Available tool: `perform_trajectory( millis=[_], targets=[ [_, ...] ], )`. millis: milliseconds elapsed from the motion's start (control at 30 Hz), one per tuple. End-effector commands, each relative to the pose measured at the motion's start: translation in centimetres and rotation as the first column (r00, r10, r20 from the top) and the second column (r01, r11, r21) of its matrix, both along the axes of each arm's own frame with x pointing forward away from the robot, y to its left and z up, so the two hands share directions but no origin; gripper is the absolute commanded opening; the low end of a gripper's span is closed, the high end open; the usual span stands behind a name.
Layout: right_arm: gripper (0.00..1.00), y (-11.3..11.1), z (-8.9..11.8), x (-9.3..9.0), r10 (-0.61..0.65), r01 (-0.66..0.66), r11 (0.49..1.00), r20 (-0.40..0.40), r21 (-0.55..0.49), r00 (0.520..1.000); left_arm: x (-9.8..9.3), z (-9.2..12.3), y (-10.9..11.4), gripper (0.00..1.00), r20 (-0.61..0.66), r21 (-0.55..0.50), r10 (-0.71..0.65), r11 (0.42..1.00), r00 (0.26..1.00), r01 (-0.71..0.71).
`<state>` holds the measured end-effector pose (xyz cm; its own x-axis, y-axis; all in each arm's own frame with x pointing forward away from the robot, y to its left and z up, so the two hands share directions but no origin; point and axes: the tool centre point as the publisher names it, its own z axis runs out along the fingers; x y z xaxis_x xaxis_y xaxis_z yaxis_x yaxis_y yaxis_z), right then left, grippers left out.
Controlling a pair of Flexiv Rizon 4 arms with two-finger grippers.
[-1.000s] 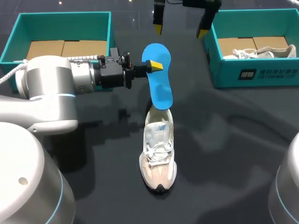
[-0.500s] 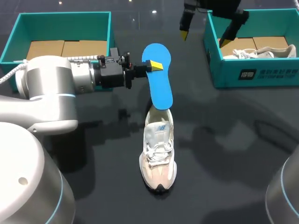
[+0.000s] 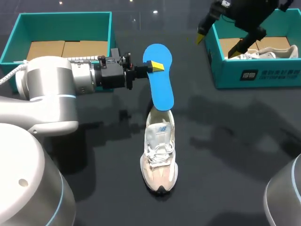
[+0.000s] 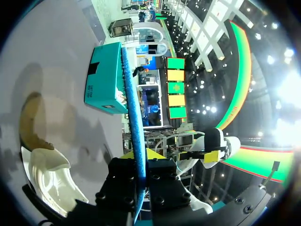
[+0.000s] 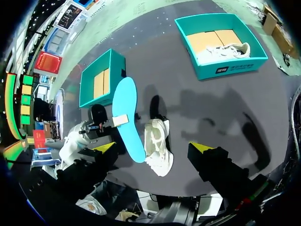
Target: Take the shoe out of the shoebox, open the shoe tongue, remove and reinsert the insole, then place the shoe into the shoebox
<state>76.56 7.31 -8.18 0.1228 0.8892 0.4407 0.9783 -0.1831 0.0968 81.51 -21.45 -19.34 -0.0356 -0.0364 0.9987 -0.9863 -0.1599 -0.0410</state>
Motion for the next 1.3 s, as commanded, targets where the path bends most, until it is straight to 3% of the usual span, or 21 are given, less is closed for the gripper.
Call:
perform_trajectory(
  millis=[33, 567, 933, 1100, 1300],
  targets=[
    [1.0, -0.2, -0.9, 0.1, 0.024, -0.067, 0.88, 0.097, 0.471, 0.995, -0.1, 0.0, 0.0, 0.0, 0.0, 0.002, 0.001, 1.0, 1.0, -0.001],
    [1.0, 1.6, -4.4, -0.1, 0.018, -0.056, 0.768, 0.066, 0.638, 0.998, -0.1, 0.0, 0.0, 0.0, 0.0, 0.002, 0.001, 1.0, 1.0, -0.001],
    [1.0, 1.5, -5.3, -0.6, -0.001, -0.049, 0.718, 0.072, 0.694, 0.997, -0.1, 0.0, 0.0, 0.0, 0.0, 0.002, 0.001, 1.0, 1.0, -0.001],
    [1.0, 1.7, -5.4, -0.4, 0.017, -0.064, 0.706, 0.073, 0.705, 0.997, -0.3, 0.0, 0.1, 0.0, 0.09, -0.009, -0.014, 1.0, 0.996, 0.015],
    [1.0, 2.1, -5.4, -0.2, 0.047, -0.077, 0.69, 0.061, 0.72, 0.997, -0.3, 0.9, 1.1, 0.0, 0.309, -0.037, 0.02, 0.999, 0.951, -0.009]
  ],
)
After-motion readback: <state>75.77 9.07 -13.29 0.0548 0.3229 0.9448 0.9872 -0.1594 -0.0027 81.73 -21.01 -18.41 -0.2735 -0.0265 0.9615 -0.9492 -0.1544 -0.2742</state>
